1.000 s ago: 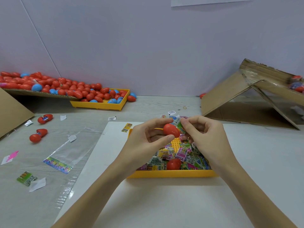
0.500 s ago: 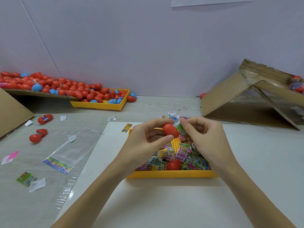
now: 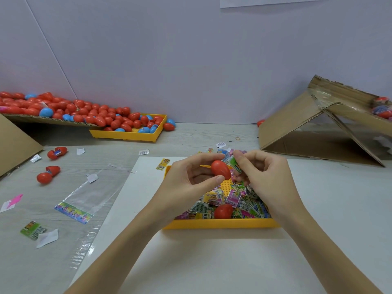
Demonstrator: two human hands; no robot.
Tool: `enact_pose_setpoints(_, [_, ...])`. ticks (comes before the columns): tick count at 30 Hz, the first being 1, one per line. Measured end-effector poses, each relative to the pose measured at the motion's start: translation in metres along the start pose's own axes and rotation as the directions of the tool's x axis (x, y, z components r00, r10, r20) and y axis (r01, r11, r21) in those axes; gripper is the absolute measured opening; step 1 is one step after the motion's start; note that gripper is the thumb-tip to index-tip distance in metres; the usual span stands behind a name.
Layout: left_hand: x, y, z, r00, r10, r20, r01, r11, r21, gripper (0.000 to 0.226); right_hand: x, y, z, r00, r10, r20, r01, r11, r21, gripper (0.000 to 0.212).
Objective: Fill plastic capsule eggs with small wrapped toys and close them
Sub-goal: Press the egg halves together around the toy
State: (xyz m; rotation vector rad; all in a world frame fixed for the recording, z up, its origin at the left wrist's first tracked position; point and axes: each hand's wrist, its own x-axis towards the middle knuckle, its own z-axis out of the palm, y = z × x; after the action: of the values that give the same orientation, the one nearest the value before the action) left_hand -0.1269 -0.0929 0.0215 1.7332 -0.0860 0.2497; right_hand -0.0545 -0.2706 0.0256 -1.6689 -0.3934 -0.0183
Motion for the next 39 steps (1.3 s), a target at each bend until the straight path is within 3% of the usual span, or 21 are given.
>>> enact_pose_setpoints(11, [0.001, 0.000, 0.000, 1.000, 0.002, 0.000, -0.002, 1.000, -0.005, 0.044, -0.002, -0.004, 0.002, 0.999, -0.022, 0.041, 0.021, 1.000, 0.017, 0.033])
enact_pose_setpoints(25, [0.003, 0.003, -0.002, 0.999, -0.035, -0.012, 0.032, 0.988, -0.148, 0.033, -0.003, -0.006, 0.003, 0.994, -0.070, 0.085, 0.071, 0.997, -0.006, 0.030])
enact_pose_setpoints(31, [0.003, 0.001, -0.003, 0.996, -0.056, -0.069, 0.043, 0.985, -0.167, 0.032, 0.001, -0.011, 0.000, 0.995, 0.019, 0.097, -0.027, 0.996, 0.087, 0.055])
enact_pose_setpoints(36, [0.001, 0.000, -0.002, 0.995, 0.013, -0.102, -0.013, 1.000, 0.002, 0.033, -0.001, -0.013, -0.001, 0.981, 0.054, 0.185, -0.053, 0.999, -0.007, 0.040])
enact_pose_setpoints(39, [0.001, -0.001, -0.001, 0.992, 0.066, -0.112, -0.055, 0.994, 0.094, 0.033, -0.002, -0.008, -0.003, 0.970, 0.077, 0.233, -0.070, 0.997, -0.036, 0.015])
